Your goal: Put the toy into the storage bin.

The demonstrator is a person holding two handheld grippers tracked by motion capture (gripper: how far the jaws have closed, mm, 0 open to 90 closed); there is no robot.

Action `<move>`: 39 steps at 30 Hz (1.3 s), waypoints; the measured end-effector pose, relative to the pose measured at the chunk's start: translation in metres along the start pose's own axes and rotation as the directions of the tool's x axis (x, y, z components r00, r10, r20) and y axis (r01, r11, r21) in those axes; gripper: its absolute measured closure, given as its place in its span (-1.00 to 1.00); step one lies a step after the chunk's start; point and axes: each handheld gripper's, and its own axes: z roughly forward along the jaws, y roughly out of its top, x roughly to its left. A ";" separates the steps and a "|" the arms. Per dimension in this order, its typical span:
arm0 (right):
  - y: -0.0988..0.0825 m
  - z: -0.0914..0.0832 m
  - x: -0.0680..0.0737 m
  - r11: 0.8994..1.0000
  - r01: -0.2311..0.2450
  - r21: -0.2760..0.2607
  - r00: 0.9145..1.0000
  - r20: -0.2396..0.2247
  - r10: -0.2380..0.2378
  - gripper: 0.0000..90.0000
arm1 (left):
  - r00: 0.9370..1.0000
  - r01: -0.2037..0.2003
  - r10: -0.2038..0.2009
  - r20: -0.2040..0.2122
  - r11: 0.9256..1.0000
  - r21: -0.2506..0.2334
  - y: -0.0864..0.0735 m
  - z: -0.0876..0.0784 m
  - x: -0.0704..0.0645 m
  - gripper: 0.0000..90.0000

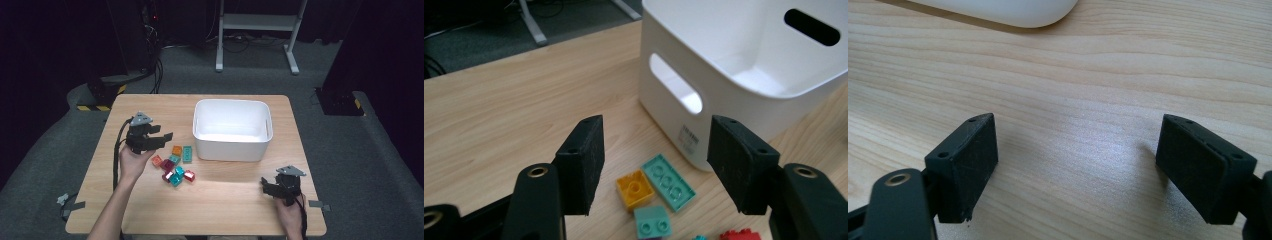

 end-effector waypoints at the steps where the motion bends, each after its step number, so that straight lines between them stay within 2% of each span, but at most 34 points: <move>1: 0.000 0.000 0.000 1.000 0.000 0.000 1.000 0.000 0.000 -0.62 | 1.000 0.007 -0.007 -0.004 1.000 0.002 -0.004 0.000 0.002 -0.12; 7: 0.000 0.000 0.000 1.000 0.000 0.000 1.000 0.000 0.000 -0.62 | 0.999 0.045 -0.045 -0.023 0.999 0.018 -0.028 0.000 0.015 -0.13; 10: 0.000 0.000 0.000 1.000 0.000 0.000 1.000 0.001 0.000 -0.62 | 0.998 0.046 -0.045 -0.038 0.998 0.031 -0.036 0.001 0.018 -0.14; 21: 0.000 0.000 0.000 1.000 -0.001 0.000 1.000 0.001 0.001 -0.62 | 0.994 0.092 -0.089 -0.057 0.994 0.051 -0.070 0.006 0.031 -0.16; 29: 0.000 0.000 0.000 1.000 -0.001 -0.001 1.000 0.002 0.001 -0.62 | 0.994 0.097 -0.091 -0.066 0.991 0.090 -0.087 0.014 0.035 -0.18; 39: 0.000 0.000 0.000 1.000 -0.001 -0.002 1.000 0.002 0.001 -0.62 | 0.993 0.103 -0.097 -0.063 0.989 0.106 -0.102 0.027 0.035 -0.19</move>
